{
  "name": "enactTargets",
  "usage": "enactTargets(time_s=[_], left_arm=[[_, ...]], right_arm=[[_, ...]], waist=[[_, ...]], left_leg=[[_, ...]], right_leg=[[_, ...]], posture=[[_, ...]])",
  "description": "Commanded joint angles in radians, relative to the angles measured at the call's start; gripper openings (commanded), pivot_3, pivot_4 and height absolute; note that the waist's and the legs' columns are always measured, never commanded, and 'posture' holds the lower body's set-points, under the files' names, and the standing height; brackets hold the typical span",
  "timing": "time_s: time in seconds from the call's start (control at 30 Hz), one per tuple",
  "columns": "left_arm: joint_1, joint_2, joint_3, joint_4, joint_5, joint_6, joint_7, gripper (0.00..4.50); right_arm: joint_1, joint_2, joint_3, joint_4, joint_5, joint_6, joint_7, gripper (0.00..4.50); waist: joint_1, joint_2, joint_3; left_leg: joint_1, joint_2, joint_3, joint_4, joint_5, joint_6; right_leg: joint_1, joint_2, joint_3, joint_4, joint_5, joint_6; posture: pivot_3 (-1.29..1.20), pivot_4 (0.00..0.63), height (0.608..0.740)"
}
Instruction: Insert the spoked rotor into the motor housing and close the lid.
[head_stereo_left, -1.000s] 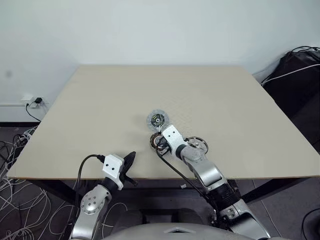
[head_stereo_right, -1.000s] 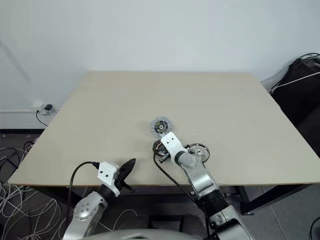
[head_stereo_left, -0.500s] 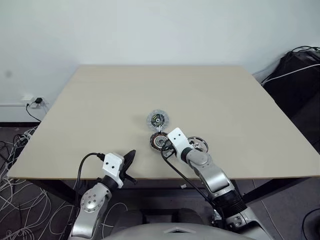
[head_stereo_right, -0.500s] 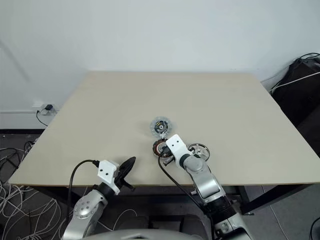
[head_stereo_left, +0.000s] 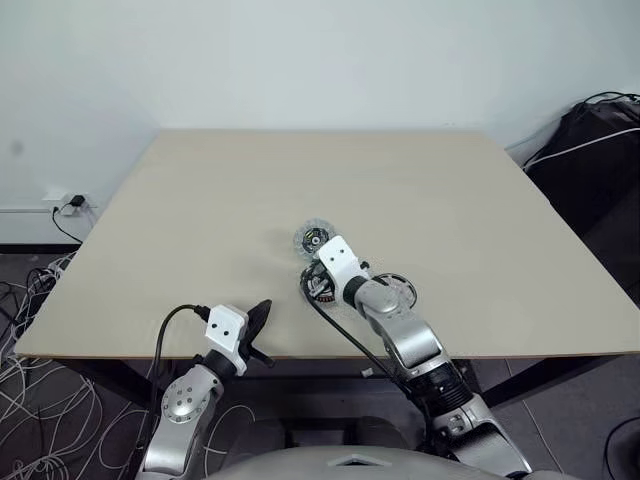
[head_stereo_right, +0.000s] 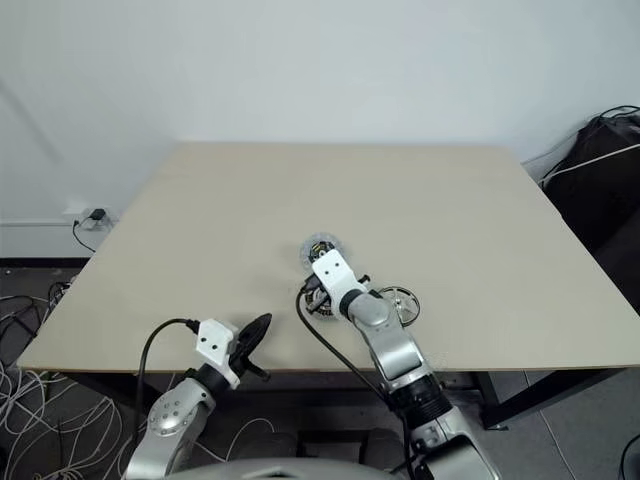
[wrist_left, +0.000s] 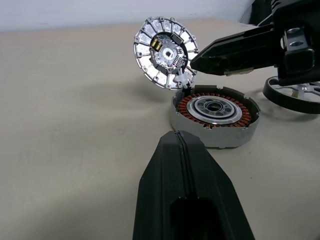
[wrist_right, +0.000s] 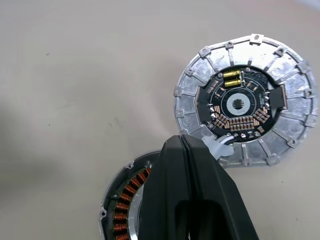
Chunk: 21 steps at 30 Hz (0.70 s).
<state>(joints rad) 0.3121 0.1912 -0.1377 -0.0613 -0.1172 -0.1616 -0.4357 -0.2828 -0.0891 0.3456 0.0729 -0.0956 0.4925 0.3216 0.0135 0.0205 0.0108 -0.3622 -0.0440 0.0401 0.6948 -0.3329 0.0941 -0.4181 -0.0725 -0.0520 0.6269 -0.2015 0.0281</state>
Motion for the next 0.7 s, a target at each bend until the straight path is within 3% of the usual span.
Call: enactTargets(time_s=[0.03,0.33,0.7], left_arm=[[0.001,0.003,0.004,-0.04,-0.002,-0.004,0.006,0.0],[0.009,0.002,0.003,-0.045,-0.004,0.003,0.009,0.0],[-0.021,-0.002,-0.004,-0.028,-0.004,0.015,-0.001,0.0]], right_arm=[[-0.005,-0.009,-0.005,0.031,-0.007,-0.03,0.003,0.02],[0.09,-0.074,-0.015,0.05,-0.014,-0.013,0.023,0.02],[0.017,-0.016,-0.032,-0.084,0.016,-0.052,0.021,0.02]], waist=[[0.0,0.0,0.0],[0.002,0.0,-0.002],[-0.001,0.001,-0.001]], left_leg=[[0.0,0.0,0.0,0.0,0.0,0.0],[0.002,0.0,0.0,-0.001,0.0,0.001],[0.001,0.0,0.0,-0.002,-0.001,0.001]], right_leg=[[0.0,0.0,0.0,0.0,0.0,0.0],[0.002,0.0,0.0,0.0,-0.001,-0.001],[-0.001,0.0,0.0,0.0,0.0,-0.001]], posture=[[0.0,0.0,0.74],[0.0,0.0,0.74],[0.0,0.0,0.74]])
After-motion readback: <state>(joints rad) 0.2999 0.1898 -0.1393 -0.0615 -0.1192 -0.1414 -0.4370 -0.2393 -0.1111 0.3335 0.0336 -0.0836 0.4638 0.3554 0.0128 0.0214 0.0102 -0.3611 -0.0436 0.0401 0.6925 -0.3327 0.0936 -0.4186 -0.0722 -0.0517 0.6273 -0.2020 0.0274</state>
